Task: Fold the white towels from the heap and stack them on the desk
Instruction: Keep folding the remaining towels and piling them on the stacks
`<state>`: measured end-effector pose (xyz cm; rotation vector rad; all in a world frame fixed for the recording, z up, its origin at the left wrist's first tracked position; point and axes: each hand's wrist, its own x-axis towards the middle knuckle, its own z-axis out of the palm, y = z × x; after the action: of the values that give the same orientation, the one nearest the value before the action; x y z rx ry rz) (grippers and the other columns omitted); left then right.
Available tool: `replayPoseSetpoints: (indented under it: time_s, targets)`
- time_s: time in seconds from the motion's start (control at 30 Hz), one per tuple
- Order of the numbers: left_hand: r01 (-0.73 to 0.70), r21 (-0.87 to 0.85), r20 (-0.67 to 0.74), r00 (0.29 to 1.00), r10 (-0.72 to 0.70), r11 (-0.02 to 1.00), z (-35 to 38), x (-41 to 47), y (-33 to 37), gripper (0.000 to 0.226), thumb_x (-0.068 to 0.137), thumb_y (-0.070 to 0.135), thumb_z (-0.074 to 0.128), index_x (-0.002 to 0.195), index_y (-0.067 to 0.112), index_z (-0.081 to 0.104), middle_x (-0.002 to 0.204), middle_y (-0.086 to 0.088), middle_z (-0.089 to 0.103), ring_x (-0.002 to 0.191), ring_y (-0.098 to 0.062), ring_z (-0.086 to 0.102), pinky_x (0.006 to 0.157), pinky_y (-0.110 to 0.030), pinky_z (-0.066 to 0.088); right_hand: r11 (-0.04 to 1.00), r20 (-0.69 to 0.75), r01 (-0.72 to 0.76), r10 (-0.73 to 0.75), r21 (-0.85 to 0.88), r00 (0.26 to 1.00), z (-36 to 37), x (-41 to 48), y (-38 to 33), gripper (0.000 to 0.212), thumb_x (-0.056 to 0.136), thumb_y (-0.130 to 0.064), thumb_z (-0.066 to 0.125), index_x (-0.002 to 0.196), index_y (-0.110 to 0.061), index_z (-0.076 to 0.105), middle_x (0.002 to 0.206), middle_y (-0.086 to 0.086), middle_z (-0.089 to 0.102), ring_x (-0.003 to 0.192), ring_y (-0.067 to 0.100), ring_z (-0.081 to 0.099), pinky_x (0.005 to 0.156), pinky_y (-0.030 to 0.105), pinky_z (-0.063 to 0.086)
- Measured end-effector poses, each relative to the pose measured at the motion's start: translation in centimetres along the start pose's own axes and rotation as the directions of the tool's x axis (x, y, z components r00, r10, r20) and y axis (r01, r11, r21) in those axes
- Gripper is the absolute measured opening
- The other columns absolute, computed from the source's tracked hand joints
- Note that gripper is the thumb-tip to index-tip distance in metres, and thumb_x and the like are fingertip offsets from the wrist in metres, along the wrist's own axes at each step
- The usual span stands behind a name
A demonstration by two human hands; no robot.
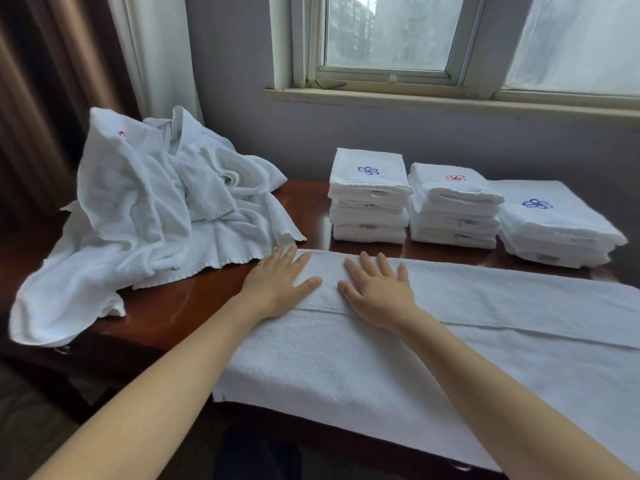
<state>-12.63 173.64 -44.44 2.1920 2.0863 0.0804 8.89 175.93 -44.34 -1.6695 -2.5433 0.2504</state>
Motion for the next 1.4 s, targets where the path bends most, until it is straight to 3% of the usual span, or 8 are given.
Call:
replayPoseSetpoints:
  time_s: [0.27, 0.57, 0.73, 0.97, 1.1, 1.23, 1.33, 1.4]
  targets:
    - [-0.025, -0.033, -0.13, 0.991, 0.021, 0.999, -0.6, -4.5, 1.2, 0.048, 0.106, 0.04, 0.026, 0.153, 0.03, 0.03, 0.163, 0.0, 0.019, 0.151, -0.017, 0.009, 0.12, -0.035, 0.01, 0.989, -0.001, 0.12, -0.12, 0.084, 0.993, -0.5, -4.0, -0.3, 0.049, 0.104, -0.043, 0.026, 0.153, -0.037, 0.022, 0.164, -0.004, 0.011, 0.152, 0.021, 0.0, 0.12, 0.05, -0.005]
    - [-0.248, -0.248, -0.266, 0.947, 0.181, 0.936, 1.3, -14.2, 2.5, 0.043, 0.099, 0.049, 0.046, 0.14, 0.037, 0.051, 0.154, 0.016, 0.036, 0.144, -0.001, 0.023, 0.118, -0.03, 0.021, 0.958, -0.049, 0.259, -0.255, 0.124, 0.966, 0.2, -10.8, -0.9, 0.047, 0.104, -0.042, 0.032, 0.151, -0.035, 0.031, 0.162, -0.009, 0.019, 0.151, 0.015, 0.005, 0.119, 0.042, -0.002]
    - [-0.478, -0.035, -0.494, 0.772, 0.401, 0.878, 3.9, -17.8, 2.3, 0.048, 0.08, 0.053, 0.07, 0.12, 0.031, 0.06, 0.123, 0.012, 0.053, 0.116, -0.007, 0.052, 0.093, -0.025, 0.043, 0.915, -0.128, 0.368, -0.35, 0.167, 0.928, 0.6, -14.2, -1.5, 0.043, 0.101, -0.044, 0.043, 0.143, -0.034, 0.046, 0.155, -0.013, 0.034, 0.148, 0.01, 0.017, 0.121, 0.038, 0.007]
    - [-0.438, 0.135, -0.557, 0.708, 0.434, 0.889, 6.0, -17.7, 2.5, 0.067, 0.062, 0.007, 0.073, 0.122, 0.022, 0.047, 0.121, 0.003, 0.048, 0.116, -0.022, 0.05, 0.099, -0.034, 0.039, 0.906, -0.09, 0.423, -0.421, 0.004, 0.903, 1.2, -16.1, -1.2, 0.082, 0.076, -0.051, 0.067, 0.148, -0.037, 0.031, 0.159, -0.013, 0.024, 0.149, 0.01, 0.014, 0.122, 0.037, 0.006]
    - [-0.476, 0.015, -0.588, 0.707, 0.393, 0.879, 5.0, -18.0, 2.7, 0.059, 0.06, 0.005, 0.075, 0.11, 0.021, 0.047, 0.111, 0.001, 0.062, 0.102, -0.02, 0.062, 0.079, -0.03, 0.049, 0.892, -0.08, 0.436, -0.446, -0.122, 0.891, 1.8, -16.3, -1.2, 0.095, 0.07, -0.044, 0.071, 0.15, -0.034, 0.021, 0.161, -0.008, 0.018, 0.149, 0.015, 0.011, 0.119, 0.037, 0.002]
    - [-0.467, -0.047, -0.637, 0.695, 0.334, 0.883, 2.9, -18.7, 3.0, 0.02, 0.075, 0.026, 0.057, 0.092, 0.019, 0.063, 0.09, 0.011, 0.068, 0.073, -0.008, 0.062, 0.058, -0.026, 0.051, 0.896, -0.06, 0.427, -0.436, -0.117, 0.898, 1.1, -16.8, -2.0, 0.085, 0.071, -0.033, 0.071, 0.145, -0.032, 0.028, 0.156, -0.006, 0.028, 0.145, 0.017, 0.021, 0.119, 0.04, 0.014]
    - [-0.378, -0.132, -0.636, 0.741, 0.214, 0.916, 0.8, -18.1, 3.4, 0.025, 0.083, 0.038, 0.045, 0.082, 0.023, 0.065, 0.06, 0.014, 0.052, 0.053, -0.005, 0.047, 0.051, -0.025, 0.04, 0.935, -0.09, 0.355, -0.352, 0.02, 0.932, -0.6, -17.2, -2.2, 0.062, 0.077, -0.021, 0.062, 0.134, -0.031, 0.043, 0.133, -0.007, 0.053, 0.119, 0.021, 0.052, 0.09, 0.033, 0.044]
    - [-0.296, -0.163, -0.603, 0.785, 0.143, 0.941, -0.5, -16.9, 3.9, 0.018, 0.088, 0.039, 0.044, 0.081, 0.03, 0.058, 0.059, 0.011, 0.051, 0.057, -0.007, 0.049, 0.052, -0.025, 0.033, 0.957, -0.173, 0.279, -0.261, 0.085, 0.95, -2.0, -17.2, -2.0, 0.045, 0.08, -0.022, 0.059, 0.125, -0.029, 0.054, 0.116, -0.006, 0.063, 0.104, 0.022, 0.059, 0.072, 0.03, 0.042]
